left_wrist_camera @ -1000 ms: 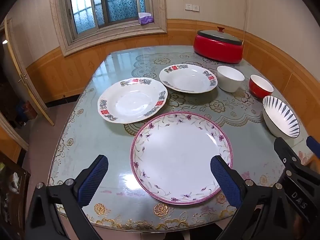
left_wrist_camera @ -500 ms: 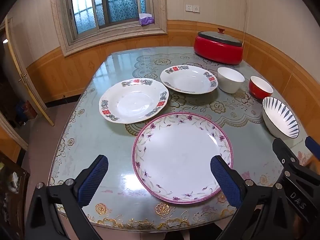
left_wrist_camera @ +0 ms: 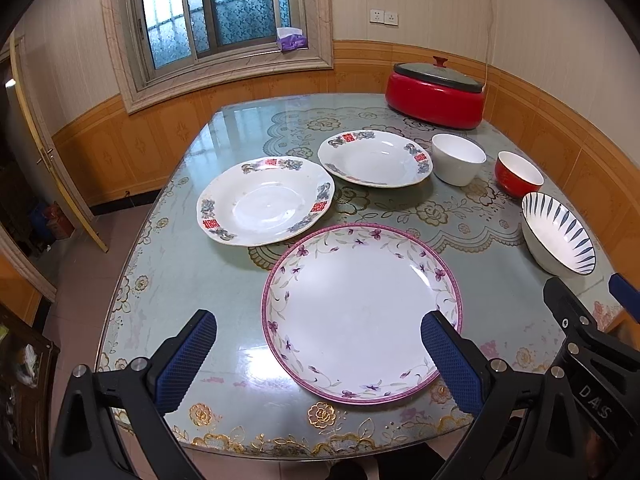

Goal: Organize plates and bowls

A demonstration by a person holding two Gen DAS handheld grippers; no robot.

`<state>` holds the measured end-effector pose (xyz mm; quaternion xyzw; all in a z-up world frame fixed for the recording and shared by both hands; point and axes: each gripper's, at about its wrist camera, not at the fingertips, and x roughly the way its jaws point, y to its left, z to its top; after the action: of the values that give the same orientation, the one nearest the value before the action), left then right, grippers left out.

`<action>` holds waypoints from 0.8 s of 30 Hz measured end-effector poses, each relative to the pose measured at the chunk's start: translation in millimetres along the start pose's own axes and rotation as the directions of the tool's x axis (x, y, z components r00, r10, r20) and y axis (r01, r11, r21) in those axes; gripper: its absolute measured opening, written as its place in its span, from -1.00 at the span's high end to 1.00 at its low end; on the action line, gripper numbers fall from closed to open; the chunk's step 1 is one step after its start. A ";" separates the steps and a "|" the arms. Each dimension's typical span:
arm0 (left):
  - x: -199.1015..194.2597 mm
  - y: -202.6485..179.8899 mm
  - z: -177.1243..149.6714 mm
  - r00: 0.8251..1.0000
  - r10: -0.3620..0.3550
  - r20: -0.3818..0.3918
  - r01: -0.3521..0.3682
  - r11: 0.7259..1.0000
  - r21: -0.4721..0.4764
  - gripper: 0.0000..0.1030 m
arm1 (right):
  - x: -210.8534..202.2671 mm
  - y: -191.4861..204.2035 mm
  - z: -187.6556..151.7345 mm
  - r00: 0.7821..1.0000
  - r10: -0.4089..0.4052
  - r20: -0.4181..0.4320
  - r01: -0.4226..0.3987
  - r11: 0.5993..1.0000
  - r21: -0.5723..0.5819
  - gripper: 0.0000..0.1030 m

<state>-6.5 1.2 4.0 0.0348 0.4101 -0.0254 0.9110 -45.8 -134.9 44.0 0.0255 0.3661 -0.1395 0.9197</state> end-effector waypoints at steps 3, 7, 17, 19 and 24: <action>-0.1 -0.7 -0.1 1.000 0.000 -0.001 0.000 1.000 0.000 -1.00 | -0.9 -0.7 -0.4 1.000 0.001 0.000 -0.001 1.000 -0.001 -0.87; 0.8 -2.2 -0.4 1.000 0.002 -0.001 -0.002 1.000 0.000 -1.00 | -2.1 -1.6 -1.0 1.000 0.004 0.001 -0.004 1.000 -0.003 -0.87; -0.5 -5.2 -1.6 1.000 0.000 0.000 0.000 1.000 0.002 -1.00 | -1.7 -6.6 -2.1 1.000 0.002 0.000 -0.002 1.000 0.007 -0.87; -0.4 -5.3 -1.7 1.000 -0.001 0.001 0.001 1.000 0.002 -1.00 | -2.2 -7.0 -2.1 1.000 0.000 0.001 0.000 1.000 0.006 -0.87; -0.1 -5.8 -1.2 1.000 -0.001 0.004 0.001 1.000 0.000 -1.00 | -2.0 -8.7 -1.9 1.000 0.001 0.000 -0.001 1.000 0.013 -0.87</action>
<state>-7.9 -4.5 3.1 0.0348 0.4083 -0.0260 0.9118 -50.8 -142.4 44.5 0.0315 0.3654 -0.1415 0.9195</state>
